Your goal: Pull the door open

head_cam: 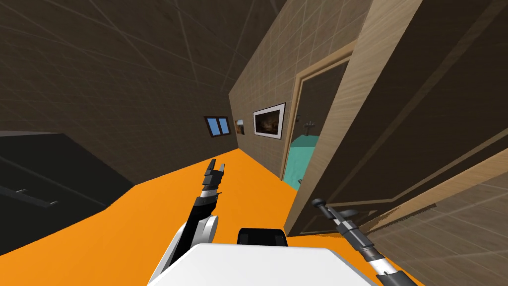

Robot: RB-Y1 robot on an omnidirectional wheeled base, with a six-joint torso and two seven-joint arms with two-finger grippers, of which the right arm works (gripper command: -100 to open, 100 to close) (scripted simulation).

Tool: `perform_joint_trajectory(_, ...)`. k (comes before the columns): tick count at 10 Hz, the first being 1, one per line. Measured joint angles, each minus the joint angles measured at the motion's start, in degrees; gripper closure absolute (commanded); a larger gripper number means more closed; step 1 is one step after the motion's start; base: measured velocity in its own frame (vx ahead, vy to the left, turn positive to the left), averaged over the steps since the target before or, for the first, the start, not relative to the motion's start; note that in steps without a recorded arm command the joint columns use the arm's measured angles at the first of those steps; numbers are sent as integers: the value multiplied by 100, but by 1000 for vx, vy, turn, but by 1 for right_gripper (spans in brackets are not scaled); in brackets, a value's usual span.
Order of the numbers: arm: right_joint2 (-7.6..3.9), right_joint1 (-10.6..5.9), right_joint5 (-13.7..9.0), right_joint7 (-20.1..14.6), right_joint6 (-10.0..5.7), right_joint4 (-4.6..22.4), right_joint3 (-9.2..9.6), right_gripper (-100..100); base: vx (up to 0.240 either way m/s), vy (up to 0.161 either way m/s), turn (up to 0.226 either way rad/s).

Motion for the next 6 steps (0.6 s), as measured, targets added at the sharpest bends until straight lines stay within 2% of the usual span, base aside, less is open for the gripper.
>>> perform_joint_trajectory(1,11,32,5,-8,-159,130,-8,100,-72,-30,35)
perform_joint_trajectory(2,-9,201,-12,11,-127,-73,-34,100,-96,-29,187)
perform_joint_trajectory(3,-20,341,-30,30,-161,-137,-73,100,-122,-55,203)
perform_joint_trajectory(6,-17,546,-39,11,-469,-6,-123,100,-153,-68,196)
